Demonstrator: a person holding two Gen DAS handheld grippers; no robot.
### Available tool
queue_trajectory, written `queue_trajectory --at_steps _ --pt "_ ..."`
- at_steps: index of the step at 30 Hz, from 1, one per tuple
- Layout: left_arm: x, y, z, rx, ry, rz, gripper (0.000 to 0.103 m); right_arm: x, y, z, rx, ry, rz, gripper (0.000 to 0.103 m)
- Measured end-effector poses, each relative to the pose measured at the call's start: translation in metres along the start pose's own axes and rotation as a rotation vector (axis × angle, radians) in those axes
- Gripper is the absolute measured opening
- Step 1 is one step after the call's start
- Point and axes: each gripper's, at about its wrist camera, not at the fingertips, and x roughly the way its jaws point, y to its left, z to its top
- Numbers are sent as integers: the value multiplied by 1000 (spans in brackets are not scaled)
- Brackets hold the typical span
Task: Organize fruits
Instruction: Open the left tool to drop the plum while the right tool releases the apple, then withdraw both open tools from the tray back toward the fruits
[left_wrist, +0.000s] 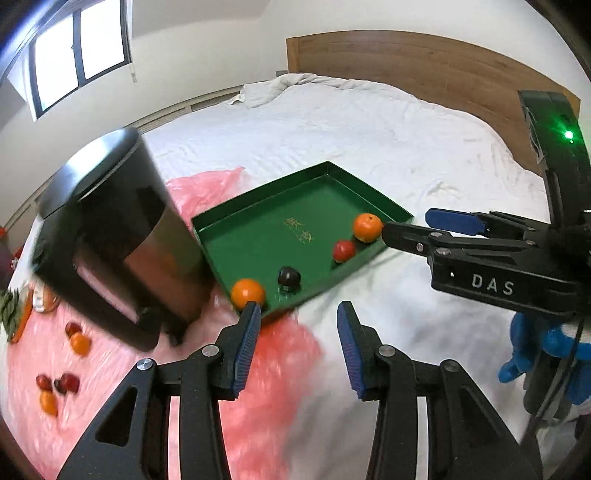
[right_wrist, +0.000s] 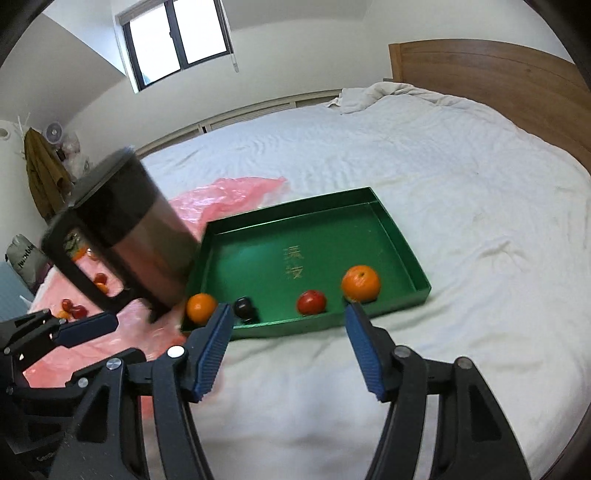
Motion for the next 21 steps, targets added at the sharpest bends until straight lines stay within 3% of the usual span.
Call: queue_trajectory --at_steps 3,6,8,21 --pt "-24 1 -11 0 -5 21 38 -19 12 -4 6 -24 12 97" --pt "-50 12 -25 -21 -33 72 48 -41 26 -9 3 -56 34 97" --pt "-63 20 -33 -48 -42 90 55 -51 37 -13 -21 -68 58 103" --pt "-130 92 -111 -241 -85 171 60 -87 87 -55 -60 -83 153 103"
